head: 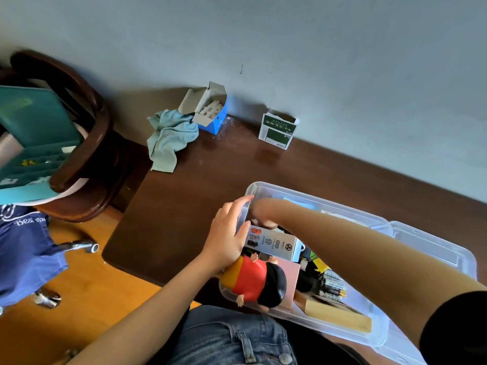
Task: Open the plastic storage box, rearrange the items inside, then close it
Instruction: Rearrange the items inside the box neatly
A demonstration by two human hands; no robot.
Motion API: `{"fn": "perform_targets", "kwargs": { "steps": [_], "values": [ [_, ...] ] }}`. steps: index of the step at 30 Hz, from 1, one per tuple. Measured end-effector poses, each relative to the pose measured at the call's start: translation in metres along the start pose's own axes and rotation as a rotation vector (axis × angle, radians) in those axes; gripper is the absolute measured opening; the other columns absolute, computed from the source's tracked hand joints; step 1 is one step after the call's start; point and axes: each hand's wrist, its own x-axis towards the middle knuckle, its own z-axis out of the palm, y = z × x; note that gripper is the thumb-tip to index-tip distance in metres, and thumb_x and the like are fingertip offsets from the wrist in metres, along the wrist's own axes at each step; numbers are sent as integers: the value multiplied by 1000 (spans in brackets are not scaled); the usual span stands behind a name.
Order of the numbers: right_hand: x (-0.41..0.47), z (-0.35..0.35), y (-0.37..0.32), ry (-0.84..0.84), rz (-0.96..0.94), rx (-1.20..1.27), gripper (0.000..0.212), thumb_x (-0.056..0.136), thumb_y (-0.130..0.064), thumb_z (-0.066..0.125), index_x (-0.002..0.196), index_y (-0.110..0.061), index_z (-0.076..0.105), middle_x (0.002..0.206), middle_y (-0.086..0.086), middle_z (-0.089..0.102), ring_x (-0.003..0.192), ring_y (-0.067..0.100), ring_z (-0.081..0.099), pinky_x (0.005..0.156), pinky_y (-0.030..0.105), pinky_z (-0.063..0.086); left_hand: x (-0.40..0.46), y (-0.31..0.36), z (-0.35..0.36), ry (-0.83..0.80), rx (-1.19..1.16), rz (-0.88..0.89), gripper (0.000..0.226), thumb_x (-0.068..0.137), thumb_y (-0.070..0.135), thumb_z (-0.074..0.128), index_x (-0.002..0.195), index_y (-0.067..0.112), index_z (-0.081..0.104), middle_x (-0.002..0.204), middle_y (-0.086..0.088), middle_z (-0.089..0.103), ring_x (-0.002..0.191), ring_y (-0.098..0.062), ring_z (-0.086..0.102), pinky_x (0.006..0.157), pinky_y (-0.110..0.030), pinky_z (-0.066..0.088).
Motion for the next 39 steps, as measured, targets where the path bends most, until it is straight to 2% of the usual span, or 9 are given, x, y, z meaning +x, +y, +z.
{"fn": "perform_targets", "kwargs": {
  "steps": [4, 12, 16, 18, 25, 28, 31, 36, 39],
  "values": [
    [-4, 7, -1, 169, 41, 137, 11, 91, -10, 51, 91, -7, 61, 78, 1, 56, 80, 23, 53, 70, 29, 39, 0, -1, 0, -7, 4, -1, 50, 95, 16, 51, 140, 32, 37, 133, 4, 46, 121, -11, 41, 104, -41, 39],
    [-19, 20, 2, 519, 119, 239, 17, 86, -14, 60, 93, -20, 74, 91, 3, 68, 73, 21, 59, 57, 27, 42, 1, 1, 0, -13, 9, 0, 50, 94, 12, 51, 140, 29, 38, 131, -2, 47, 119, -17, 42, 103, -42, 38],
    [-28, 31, 7, 610, 137, 487, 25, 85, -6, 58, 91, -23, 76, 93, -1, 72, 84, 20, 65, 72, 31, 53, 1, 1, -1, -26, 40, 16, 51, 94, 12, 51, 141, 27, 38, 126, -4, 49, 114, -19, 44, 101, -42, 38],
    [-34, 39, 8, 688, 170, 608, 20, 87, -8, 60, 91, -19, 77, 95, -1, 72, 89, 18, 64, 78, 29, 50, 1, 0, -2, -32, 62, 28, 51, 94, 12, 51, 141, 27, 37, 124, -5, 49, 113, -20, 45, 99, -39, 39],
    [-80, 54, 13, 902, 188, 928, 11, 85, -14, 67, 88, -16, 77, 90, -2, 74, 83, 12, 68, 78, 25, 50, 6, 3, -1, 6, 182, 95, 45, 92, 11, 55, 134, 25, 47, 129, -7, 45, 114, -20, 46, 89, -22, 37],
    [-112, 71, 24, 881, 244, 909, 6, 81, -18, 72, 84, -17, 77, 86, -4, 74, 78, 9, 67, 71, 22, 49, 8, 5, 2, 26, 224, 97, 39, 91, 10, 54, 128, 22, 54, 126, -9, 46, 114, -24, 47, 90, -26, 38],
    [-144, 97, 38, 717, 326, 805, 7, 75, -20, 77, 81, -18, 76, 79, -8, 71, 65, -1, 60, 59, 14, 42, 9, 5, 4, 31, 245, 91, 37, 91, 9, 53, 126, 22, 55, 126, -10, 47, 113, -25, 48, 90, -28, 40],
    [-162, 143, 41, 514, 466, 750, 12, 74, -22, 79, 83, -15, 73, 81, -5, 69, 72, 7, 62, 75, 22, 50, 10, 5, 4, 23, 254, 97, 38, 91, 7, 51, 126, 23, 55, 125, -11, 48, 112, -26, 49, 90, -30, 41],
    [-148, 163, 33, 495, 552, 691, 4, 84, -14, 69, 87, -12, 71, 92, 3, 71, 80, 15, 65, 80, 30, 55, 9, 4, 4, 21, 250, 105, 38, 91, 6, 51, 125, 23, 56, 123, -10, 49, 110, -25, 49, 89, -28, 40]
  ]
}}
